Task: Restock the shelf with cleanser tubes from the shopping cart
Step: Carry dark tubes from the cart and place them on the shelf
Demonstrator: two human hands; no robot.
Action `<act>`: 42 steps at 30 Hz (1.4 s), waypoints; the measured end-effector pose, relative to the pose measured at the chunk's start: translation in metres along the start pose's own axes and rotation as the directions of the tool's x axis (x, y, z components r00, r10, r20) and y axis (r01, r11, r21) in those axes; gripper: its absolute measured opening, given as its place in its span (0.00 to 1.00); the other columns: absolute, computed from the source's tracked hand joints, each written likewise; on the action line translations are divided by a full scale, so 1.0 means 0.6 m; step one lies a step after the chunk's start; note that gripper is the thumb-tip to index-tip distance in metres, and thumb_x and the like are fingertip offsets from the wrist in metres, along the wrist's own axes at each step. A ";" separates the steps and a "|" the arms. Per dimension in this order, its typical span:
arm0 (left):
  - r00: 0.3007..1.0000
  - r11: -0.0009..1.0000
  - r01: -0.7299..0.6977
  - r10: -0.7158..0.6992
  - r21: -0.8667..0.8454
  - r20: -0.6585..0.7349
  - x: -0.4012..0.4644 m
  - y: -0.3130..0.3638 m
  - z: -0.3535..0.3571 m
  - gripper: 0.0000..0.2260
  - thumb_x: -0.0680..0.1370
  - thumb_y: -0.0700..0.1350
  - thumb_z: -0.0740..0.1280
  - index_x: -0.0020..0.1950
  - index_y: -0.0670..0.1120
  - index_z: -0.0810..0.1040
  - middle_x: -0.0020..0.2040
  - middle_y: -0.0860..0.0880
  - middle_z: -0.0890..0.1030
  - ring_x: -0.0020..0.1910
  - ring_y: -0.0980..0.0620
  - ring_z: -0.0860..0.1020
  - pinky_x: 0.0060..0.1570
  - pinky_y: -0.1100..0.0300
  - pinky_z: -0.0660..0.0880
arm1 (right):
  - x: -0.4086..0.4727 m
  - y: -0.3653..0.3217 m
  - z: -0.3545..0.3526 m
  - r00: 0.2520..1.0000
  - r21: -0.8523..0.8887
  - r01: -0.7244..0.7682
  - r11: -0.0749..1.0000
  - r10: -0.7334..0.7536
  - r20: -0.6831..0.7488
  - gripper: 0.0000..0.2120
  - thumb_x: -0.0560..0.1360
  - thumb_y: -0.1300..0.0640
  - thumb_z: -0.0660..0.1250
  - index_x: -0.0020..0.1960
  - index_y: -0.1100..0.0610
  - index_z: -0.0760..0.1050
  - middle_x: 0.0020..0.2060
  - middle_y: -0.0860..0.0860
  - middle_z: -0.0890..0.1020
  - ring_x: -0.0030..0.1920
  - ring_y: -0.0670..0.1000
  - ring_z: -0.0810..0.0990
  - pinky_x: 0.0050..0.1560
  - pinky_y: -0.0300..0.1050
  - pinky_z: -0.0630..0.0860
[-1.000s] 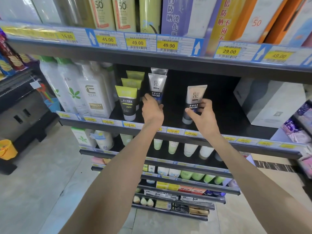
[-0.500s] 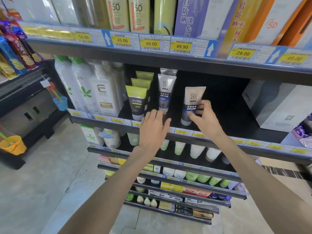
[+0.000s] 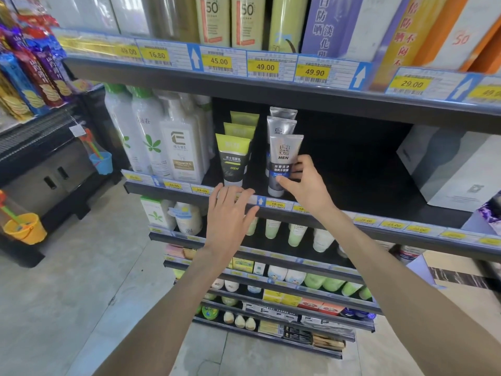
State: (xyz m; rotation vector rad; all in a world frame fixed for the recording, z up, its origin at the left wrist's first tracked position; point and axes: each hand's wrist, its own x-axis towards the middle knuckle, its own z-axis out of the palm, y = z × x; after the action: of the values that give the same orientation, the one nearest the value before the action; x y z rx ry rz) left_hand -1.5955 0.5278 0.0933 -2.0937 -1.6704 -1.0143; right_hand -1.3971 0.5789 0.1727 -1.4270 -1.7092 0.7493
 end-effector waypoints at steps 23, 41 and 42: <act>0.999 0.999 -0.022 0.021 0.036 0.036 -0.003 -0.005 0.003 0.16 0.80 0.49 0.71 0.67 0.47 0.79 0.59 0.45 0.80 0.62 0.43 0.77 0.75 0.42 0.65 | -0.013 -0.019 0.031 0.998 -0.051 -0.007 0.999 0.004 -0.062 0.19 0.78 0.59 0.72 0.65 0.53 0.70 0.58 0.45 0.79 0.59 0.43 0.79 0.50 0.32 0.72; 0.974 0.986 -0.096 0.065 0.135 0.219 -0.074 0.126 -0.012 0.28 0.85 0.54 0.60 0.83 0.48 0.59 0.83 0.42 0.59 0.83 0.41 0.55 0.80 0.38 0.55 | -0.200 0.099 -0.102 0.985 -0.688 0.102 0.718 -0.169 -0.031 0.40 0.77 0.43 0.72 0.82 0.52 0.57 0.79 0.53 0.64 0.81 0.56 0.57 0.80 0.58 0.53; 0.967 0.984 -0.112 0.077 0.138 0.243 -0.086 0.152 -0.008 0.29 0.85 0.56 0.59 0.84 0.48 0.58 0.84 0.42 0.57 0.84 0.42 0.53 0.80 0.38 0.54 | -0.224 0.117 -0.118 0.988 -0.711 0.084 0.698 -0.152 -0.033 0.40 0.77 0.42 0.71 0.82 0.52 0.56 0.80 0.53 0.62 0.82 0.56 0.54 0.80 0.60 0.50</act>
State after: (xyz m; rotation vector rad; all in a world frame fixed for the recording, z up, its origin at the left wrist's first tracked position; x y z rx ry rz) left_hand -1.5162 0.4601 0.0811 -2.2395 -1.6748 -0.6086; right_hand -1.2900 0.4587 0.1266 -1.7819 -2.1066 -0.1015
